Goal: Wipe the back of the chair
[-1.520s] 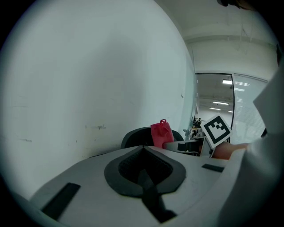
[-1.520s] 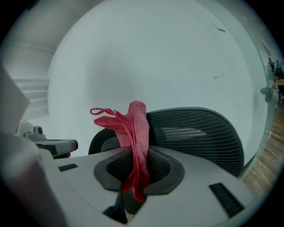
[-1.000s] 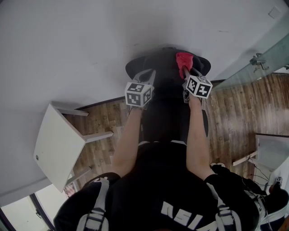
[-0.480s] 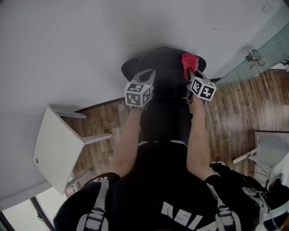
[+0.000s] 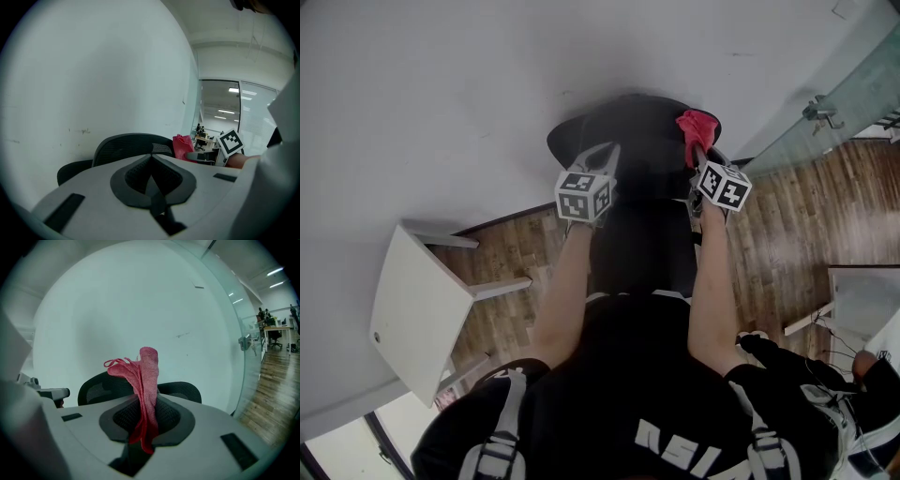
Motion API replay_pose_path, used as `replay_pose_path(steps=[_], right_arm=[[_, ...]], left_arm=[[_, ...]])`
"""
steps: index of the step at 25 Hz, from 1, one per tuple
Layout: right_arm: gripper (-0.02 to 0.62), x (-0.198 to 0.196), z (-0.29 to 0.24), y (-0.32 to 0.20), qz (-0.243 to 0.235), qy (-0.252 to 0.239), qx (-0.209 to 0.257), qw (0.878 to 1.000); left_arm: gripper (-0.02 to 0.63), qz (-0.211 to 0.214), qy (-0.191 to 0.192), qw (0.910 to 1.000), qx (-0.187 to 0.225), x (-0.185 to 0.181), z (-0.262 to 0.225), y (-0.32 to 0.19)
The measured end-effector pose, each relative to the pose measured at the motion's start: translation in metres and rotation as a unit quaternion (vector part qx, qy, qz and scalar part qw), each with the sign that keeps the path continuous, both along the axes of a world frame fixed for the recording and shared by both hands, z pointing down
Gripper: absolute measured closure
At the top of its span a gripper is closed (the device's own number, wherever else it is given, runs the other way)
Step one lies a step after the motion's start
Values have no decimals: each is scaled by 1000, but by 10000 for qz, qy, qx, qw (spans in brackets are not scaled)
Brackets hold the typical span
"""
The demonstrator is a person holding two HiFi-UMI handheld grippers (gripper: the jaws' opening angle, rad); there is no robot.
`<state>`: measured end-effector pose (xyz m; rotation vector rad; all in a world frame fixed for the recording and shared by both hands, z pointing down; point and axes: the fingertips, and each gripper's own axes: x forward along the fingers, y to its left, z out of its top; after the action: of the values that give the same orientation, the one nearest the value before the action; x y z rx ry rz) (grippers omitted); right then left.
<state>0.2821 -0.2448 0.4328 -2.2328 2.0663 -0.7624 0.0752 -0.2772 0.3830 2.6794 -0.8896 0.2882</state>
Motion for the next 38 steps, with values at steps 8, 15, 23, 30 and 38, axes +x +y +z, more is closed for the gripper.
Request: replay_pose_path(steps=[8, 15, 23, 30, 38], right_arm=[[508, -37, -6, 3, -539, 162, 66, 9984], [508, -75, -5, -4, -1015, 245, 78, 9945], [508, -111, -8, -15, -1444, 310, 95, 9890], [508, -138, -5, -19, -1732, 351, 79, 9842], [508, -184, 8, -25, -2195, 374, 34, 9749]], left_arm=[[581, -123, 45, 9999, 22, -14, -4, 12], [581, -392, 20, 9992, 6, -43, -1, 15], [581, -731, 41, 9973, 35, -76, -5, 12], [581, -1031, 51, 9947, 16, -106, -3, 15], [581, -1313, 39, 9913, -70, -138, 9, 19]])
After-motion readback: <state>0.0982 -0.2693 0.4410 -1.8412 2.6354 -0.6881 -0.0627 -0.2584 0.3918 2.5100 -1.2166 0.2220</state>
